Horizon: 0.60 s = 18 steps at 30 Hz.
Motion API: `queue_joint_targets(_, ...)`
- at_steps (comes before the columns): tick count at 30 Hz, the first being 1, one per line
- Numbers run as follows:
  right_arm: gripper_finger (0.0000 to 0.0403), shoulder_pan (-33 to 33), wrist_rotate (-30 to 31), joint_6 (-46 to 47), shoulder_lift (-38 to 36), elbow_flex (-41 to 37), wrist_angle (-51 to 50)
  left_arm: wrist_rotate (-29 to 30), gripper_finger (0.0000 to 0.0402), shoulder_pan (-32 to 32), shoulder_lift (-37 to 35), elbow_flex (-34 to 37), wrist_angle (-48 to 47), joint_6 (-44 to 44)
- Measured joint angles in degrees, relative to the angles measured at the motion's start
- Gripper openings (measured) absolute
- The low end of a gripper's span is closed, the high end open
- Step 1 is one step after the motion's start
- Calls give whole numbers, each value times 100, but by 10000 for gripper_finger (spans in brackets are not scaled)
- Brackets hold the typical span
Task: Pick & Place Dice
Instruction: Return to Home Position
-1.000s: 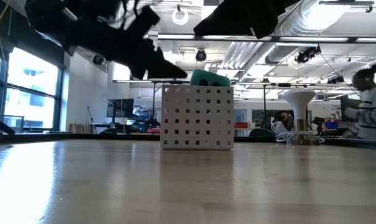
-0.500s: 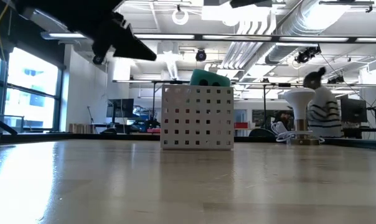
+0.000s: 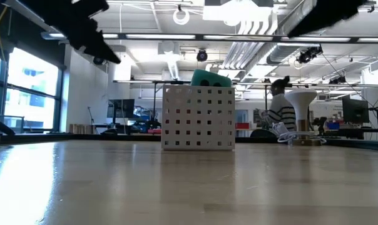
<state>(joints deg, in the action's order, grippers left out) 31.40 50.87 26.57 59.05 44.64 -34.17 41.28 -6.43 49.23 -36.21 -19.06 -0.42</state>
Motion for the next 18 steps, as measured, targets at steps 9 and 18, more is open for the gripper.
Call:
queue_joint_targets(9, 1, -792, -962, -664, -2021, -2539, 2553, -1682, 0, 758, -837, 36, -900, -1034)
queue_joint_targets(18, 1, -1905, -2577, -1448, -3087, -4009, 4406, -1727, 0, 749, -954, 50, -937, -1057)
